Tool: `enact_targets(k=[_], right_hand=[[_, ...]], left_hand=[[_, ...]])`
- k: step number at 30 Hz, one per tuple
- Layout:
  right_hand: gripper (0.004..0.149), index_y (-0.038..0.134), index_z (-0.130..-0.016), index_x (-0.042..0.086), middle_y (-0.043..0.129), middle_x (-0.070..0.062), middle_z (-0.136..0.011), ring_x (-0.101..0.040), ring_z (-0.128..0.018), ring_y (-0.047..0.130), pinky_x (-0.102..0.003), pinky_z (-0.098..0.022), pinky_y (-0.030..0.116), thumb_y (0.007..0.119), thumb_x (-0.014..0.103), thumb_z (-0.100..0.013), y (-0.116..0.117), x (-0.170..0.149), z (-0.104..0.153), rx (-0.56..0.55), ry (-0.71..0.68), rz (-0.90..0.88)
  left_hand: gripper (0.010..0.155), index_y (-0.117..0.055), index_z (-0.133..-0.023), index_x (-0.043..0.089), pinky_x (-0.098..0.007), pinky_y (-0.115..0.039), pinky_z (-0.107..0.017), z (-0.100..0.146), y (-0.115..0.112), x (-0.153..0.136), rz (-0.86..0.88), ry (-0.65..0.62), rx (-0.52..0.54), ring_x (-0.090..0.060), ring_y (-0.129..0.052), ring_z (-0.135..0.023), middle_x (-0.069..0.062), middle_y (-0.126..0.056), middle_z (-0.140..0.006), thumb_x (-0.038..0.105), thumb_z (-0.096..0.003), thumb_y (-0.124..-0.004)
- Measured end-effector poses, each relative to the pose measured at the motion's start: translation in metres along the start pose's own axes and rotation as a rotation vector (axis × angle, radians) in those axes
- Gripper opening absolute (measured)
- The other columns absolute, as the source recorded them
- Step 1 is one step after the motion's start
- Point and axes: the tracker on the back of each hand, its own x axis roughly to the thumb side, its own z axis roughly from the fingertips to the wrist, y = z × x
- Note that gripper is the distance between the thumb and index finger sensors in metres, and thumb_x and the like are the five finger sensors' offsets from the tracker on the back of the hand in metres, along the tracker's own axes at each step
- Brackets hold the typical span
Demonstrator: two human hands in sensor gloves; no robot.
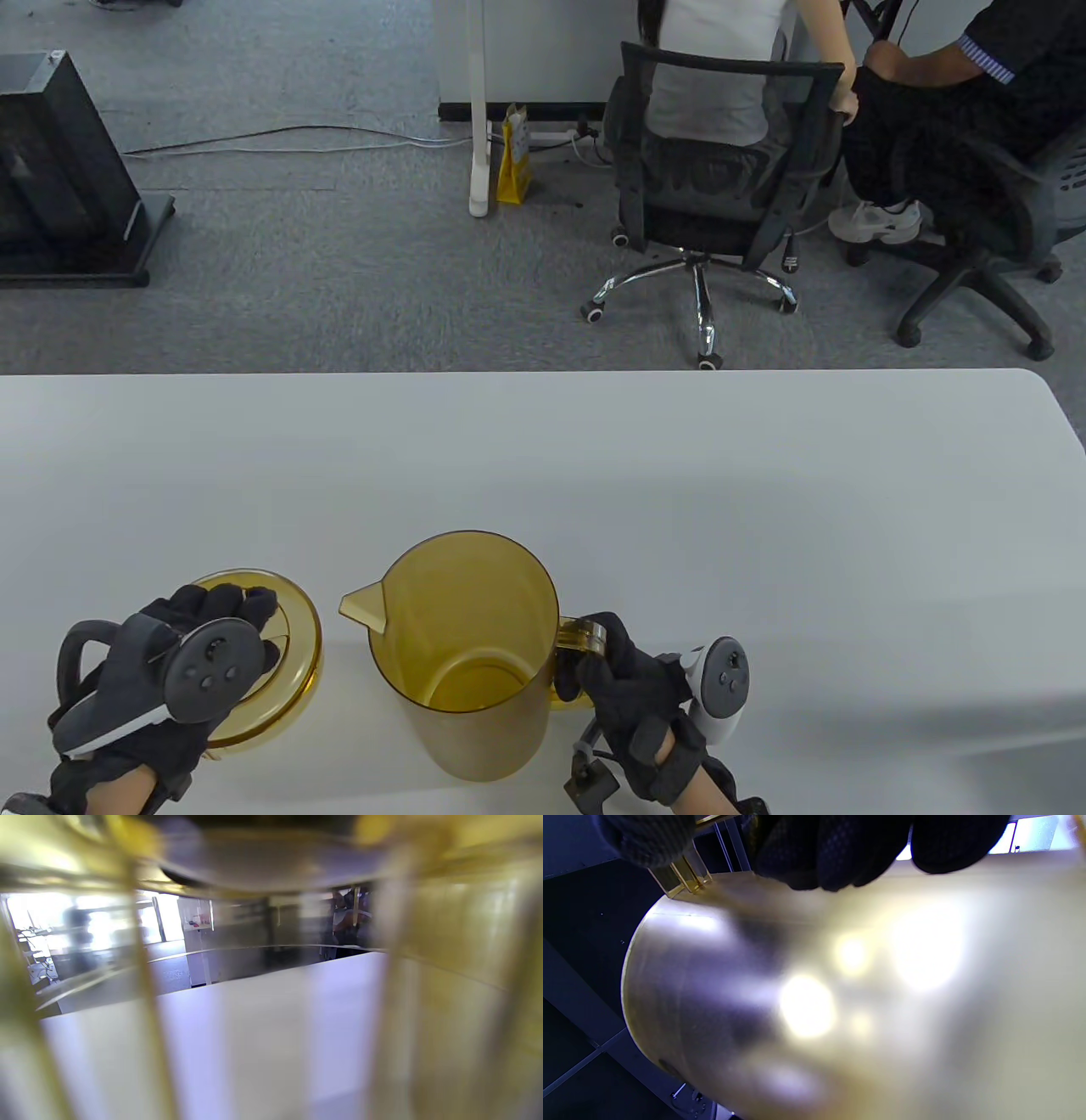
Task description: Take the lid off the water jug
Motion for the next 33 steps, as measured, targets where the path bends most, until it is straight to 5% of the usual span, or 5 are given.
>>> enact_targets(k=[17,33], right_hand=[[0.063,0.073,-0.087,0.014,0.086,-0.005,-0.057,-0.024,-0.039,0.085,-0.048,-0.038,0.073,0.069,0.065,-0.051,0.001,-0.001,0.001,-0.028,-0.021,0.002],[0.064,0.071,-0.089,0.014,0.085,-0.006,-0.059,-0.026,-0.041,0.084,-0.050,-0.041,0.071,0.069,0.066,-0.051,0.001,0.000,0.001,-0.006,0.007,0.007]], left_hand=[[0.056,-0.068,-0.095,0.012,-0.044,-0.073,-0.054,-0.039,-0.097,0.013,0.039,-0.119,-0.141,-0.028,-0.082,-0.064,-0.017,-0.084,-0.079,0.039,-0.0462,-0.075],[0.055,-0.067,-0.094,0.009,-0.044,-0.073,-0.052,-0.056,-0.144,0.030,0.054,-0.214,-0.219,-0.028,-0.083,-0.062,-0.018,-0.083,-0.078,0.037,-0.0465,-0.075]])
